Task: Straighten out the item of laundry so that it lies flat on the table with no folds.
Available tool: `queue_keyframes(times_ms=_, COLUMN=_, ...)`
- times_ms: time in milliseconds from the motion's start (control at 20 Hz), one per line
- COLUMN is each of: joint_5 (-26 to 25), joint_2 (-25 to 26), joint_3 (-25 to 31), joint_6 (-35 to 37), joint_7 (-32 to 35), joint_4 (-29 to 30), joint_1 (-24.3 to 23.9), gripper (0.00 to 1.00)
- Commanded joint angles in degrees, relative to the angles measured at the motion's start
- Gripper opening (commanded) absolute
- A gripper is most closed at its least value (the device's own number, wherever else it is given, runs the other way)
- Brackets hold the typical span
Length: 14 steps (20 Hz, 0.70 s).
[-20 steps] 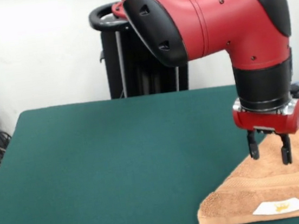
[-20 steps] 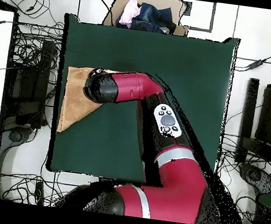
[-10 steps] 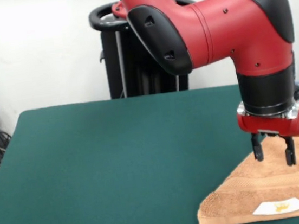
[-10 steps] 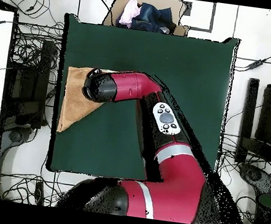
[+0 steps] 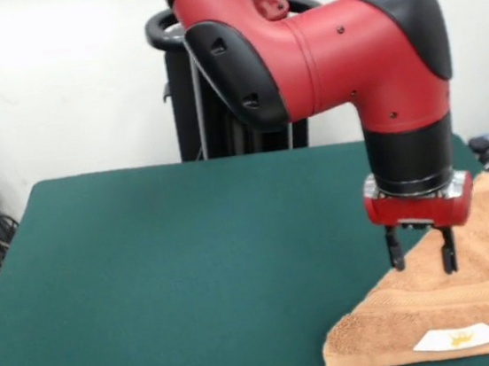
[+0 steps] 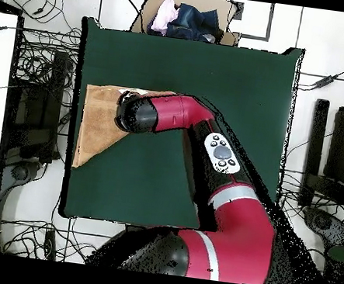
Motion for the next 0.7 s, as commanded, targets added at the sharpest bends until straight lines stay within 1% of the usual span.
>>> queue_keyframes(times_ms=50, joint_5=-4.3, joint_2=1.65, joint_3=1.86, joint_6=4.21, joint_7=-12.49, joint_4=2.57, joint_1=-1.78, gripper=1.0)
queue_keyframes(times_ms=200, joint_5=-4.4, joint_2=1.27, joint_3=1.46, joint_6=4.05, joint_7=-12.74, joint_4=3.31, joint_1=-1.85, gripper=1.0)
queue_keyframes(times_ms=500, joint_5=-4.72, joint_2=2.25, joint_3=0.54, joint_6=2.75, joint_7=-12.49, joint_4=2.81, joint_1=-0.98, gripper=1.0)
queue_keyframes(times_ms=550, joint_5=-5.78, joint_2=3.97, joint_3=-0.41, joint_6=0.53, joint_7=-11.31, joint_4=2.17, joint_1=0.11, gripper=1.0)
queue_keyframes(times_ms=700, joint_5=-7.13, joint_2=5.78, joint_3=-1.62, joint_6=-1.45, joint_7=-10.43, joint_4=0.98, joint_1=1.19, gripper=1.0)
